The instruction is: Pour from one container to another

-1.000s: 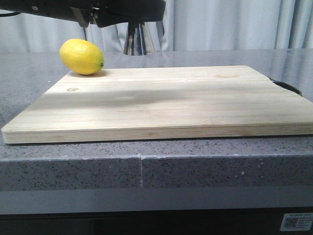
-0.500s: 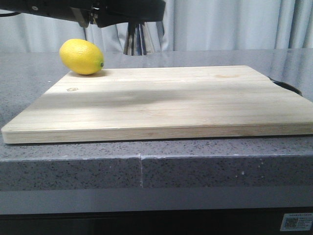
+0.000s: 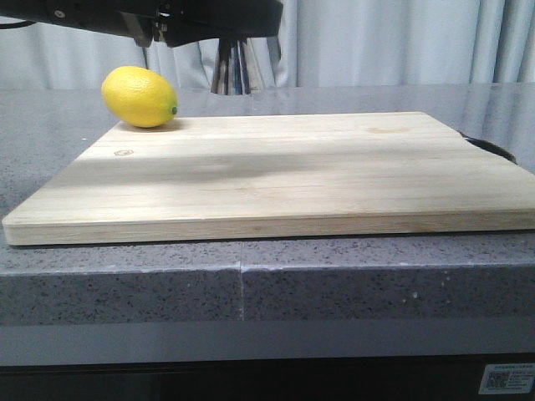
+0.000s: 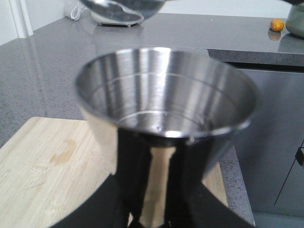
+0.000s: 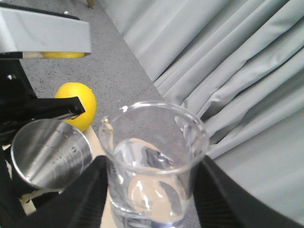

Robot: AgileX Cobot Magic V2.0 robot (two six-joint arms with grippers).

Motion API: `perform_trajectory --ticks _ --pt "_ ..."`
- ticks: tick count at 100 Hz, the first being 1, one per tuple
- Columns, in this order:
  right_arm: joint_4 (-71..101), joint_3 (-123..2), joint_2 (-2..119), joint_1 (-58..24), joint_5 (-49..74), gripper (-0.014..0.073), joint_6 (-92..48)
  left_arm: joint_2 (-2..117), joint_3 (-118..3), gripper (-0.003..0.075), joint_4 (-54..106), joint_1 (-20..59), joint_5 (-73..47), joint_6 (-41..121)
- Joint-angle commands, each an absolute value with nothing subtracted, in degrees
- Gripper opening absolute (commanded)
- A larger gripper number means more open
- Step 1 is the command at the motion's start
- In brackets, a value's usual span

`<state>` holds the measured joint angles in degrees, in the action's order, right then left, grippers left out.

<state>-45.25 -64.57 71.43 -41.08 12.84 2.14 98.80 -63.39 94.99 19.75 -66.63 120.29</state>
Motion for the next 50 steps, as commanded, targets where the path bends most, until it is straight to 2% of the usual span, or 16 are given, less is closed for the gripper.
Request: perform_trajectory --ticks 1,50 --pt "-46.73 -66.76 69.46 -41.21 10.3 0.0206 1.1 95.79 -65.06 -0.0019 98.9 20.36 -72.74 119.04" --pt "-47.84 -66.76 69.46 -41.21 10.39 0.0206 1.1 95.79 -65.06 -0.0019 98.44 20.36 -72.74 118.96"
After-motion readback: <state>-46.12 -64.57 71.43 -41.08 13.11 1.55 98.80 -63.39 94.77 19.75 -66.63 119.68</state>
